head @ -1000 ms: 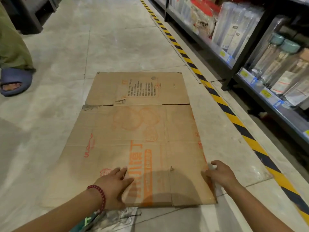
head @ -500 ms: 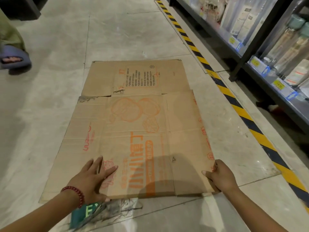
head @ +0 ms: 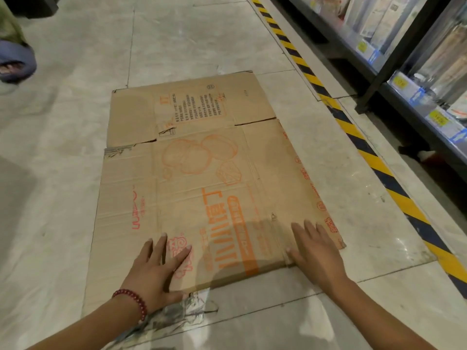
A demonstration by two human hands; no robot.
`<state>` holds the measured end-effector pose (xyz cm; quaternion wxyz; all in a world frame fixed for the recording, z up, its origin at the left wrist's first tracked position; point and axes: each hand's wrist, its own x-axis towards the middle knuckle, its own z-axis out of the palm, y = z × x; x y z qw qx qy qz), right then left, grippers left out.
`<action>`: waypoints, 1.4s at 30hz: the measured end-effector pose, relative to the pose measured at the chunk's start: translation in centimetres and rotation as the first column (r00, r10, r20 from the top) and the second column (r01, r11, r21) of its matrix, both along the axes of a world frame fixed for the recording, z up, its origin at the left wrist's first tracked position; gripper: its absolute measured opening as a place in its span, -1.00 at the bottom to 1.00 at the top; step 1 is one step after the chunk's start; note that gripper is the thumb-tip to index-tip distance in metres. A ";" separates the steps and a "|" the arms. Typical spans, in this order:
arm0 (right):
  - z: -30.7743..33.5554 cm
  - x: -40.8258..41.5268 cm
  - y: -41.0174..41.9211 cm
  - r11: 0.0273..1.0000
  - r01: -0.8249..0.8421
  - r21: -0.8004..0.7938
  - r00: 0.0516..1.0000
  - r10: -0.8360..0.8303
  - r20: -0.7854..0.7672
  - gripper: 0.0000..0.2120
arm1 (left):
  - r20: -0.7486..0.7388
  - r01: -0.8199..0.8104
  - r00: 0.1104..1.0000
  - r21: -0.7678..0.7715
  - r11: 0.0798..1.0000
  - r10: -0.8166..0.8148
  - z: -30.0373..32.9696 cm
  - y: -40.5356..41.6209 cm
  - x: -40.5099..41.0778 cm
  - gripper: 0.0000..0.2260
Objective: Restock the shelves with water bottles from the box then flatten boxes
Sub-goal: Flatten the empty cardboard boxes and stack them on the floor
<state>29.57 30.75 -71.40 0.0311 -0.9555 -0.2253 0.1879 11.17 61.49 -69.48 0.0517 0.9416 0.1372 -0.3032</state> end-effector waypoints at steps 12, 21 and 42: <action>-0.4 0.5 1.5 0.985 -0.029 -0.173 0.998 0.018 -0.064 -0.38 | -0.035 0.004 0.999 0.010 1.000 -0.004 -0.3 1.2 1.9 -0.10; 11.6 0.0 2.6 0.992 -0.083 -0.100 0.996 0.085 0.012 -0.61 | 0.055 0.046 0.997 0.023 0.999 -0.048 11.8 0.8 5.0 -0.34; 70.1 -17.2 -4.2 0.980 0.058 0.189 0.981 -0.091 0.173 -0.57 | 0.421 0.233 0.891 -0.105 0.967 -0.169 70.4 -15.8 -4.0 -0.57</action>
